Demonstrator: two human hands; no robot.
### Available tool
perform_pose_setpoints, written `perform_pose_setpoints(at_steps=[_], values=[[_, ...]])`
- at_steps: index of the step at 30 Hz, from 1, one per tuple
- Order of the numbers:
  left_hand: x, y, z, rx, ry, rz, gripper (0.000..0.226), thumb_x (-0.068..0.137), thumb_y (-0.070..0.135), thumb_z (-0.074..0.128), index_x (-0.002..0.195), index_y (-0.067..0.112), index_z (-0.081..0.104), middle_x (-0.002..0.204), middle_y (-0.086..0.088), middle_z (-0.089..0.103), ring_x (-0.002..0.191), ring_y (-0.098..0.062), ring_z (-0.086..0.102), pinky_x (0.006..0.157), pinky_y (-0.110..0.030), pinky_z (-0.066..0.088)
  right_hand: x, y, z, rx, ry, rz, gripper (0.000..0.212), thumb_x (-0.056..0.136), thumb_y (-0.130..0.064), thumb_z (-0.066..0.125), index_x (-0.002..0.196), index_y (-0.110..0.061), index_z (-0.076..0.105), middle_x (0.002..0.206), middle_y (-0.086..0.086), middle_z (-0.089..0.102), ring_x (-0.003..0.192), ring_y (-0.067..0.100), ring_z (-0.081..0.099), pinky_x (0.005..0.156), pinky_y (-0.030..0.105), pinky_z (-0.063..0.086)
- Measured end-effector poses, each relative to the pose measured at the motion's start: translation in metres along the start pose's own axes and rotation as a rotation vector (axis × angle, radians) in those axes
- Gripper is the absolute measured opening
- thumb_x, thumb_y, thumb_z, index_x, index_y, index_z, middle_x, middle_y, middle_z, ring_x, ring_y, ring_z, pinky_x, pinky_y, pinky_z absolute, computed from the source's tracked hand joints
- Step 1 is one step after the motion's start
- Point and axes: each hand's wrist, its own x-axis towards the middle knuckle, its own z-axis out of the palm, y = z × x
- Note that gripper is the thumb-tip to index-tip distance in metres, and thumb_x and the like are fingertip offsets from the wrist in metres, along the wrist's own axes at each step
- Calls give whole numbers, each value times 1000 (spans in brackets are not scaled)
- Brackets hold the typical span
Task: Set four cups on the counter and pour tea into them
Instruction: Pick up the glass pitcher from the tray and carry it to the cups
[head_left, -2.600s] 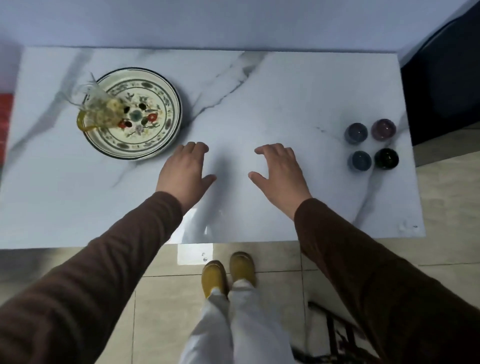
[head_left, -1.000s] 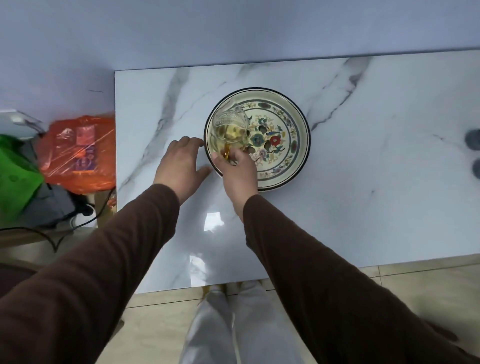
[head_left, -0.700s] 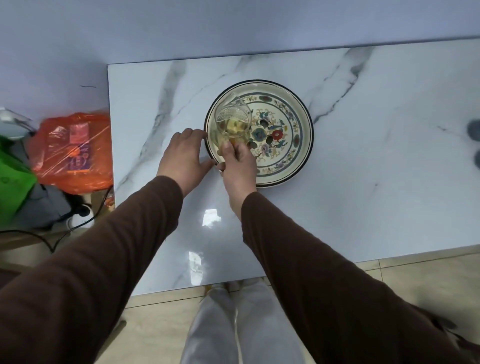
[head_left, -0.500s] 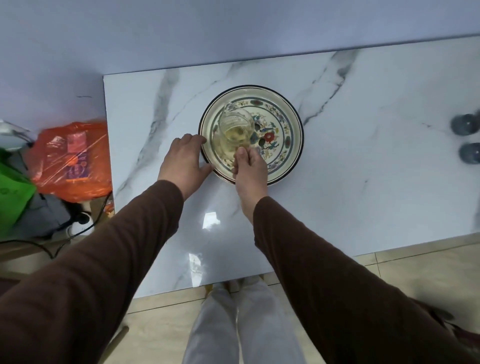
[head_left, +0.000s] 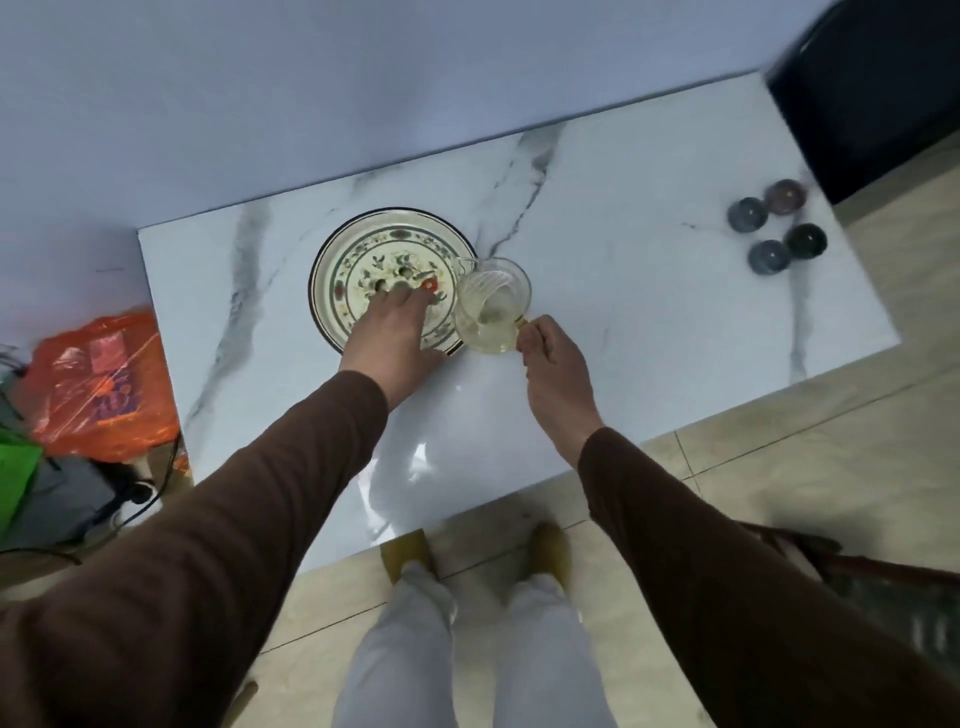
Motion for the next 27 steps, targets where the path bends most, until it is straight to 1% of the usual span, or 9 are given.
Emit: perform_pose_setpoints(at_steps=[3,6,7,11,14,19,25,27], values=[[0,49,9,49,-41,36,66,75,27,76,134,10,49,127,-14,53,120,-36,46,98,-45,42,-10,12,-50,33,10,0,25,100,-23,40,82,-6,46,70,-2,41,67,16,37,64,33,30],[-1,98,23,72,-73,53,64,77,31,75,132,10,50,130,-14,52,122,-35,46,99,-43,42,-18,27,-102,-3,4,-12,27,101,-26,40,77,-15,43,68,-6,41,65,13,37,62,32,31],[-1,116,29,78,-74,61,63,78,31,75,133,11,50,130,-13,53,122,-35,47,99,-43,43,-19,32,-121,-20,-1,-19,28,102,-27,40,77,-15,43,68,-5,41,64,13,37,61,32,30],[1,186,52,129,-103,76,62,80,35,73,133,14,51,129,-10,54,120,-32,49,100,-44,43,-21,56,-194,-74,-24,-45,31,102,-30,39,86,-4,47,70,-1,43,64,13,39,60,32,30],[9,230,66,136,-136,69,59,80,36,72,132,16,52,129,-7,54,119,-31,48,98,-43,43,-16,73,-239,-89,-10,-50,31,102,-30,39,86,-5,48,70,-1,44,63,13,39,60,32,30],[36,275,79,121,-169,72,59,80,35,72,132,17,51,126,-5,55,117,-29,47,95,-40,45,5,89,-286,-90,15,11,29,102,-33,39,78,-17,46,65,-7,43,60,11,39,59,31,32],[83,314,90,114,-189,100,60,81,34,71,134,16,50,128,-6,54,117,-29,47,93,-40,46,40,96,-326,-94,58,30,29,101,-33,39,81,-16,48,66,-7,46,61,11,42,60,31,36],[95,325,94,106,-183,103,60,80,33,72,134,16,50,127,-5,55,117,-28,47,92,-39,46,49,97,-338,-83,57,33,29,102,-33,39,82,-14,48,67,-7,46,62,11,42,63,32,38]])
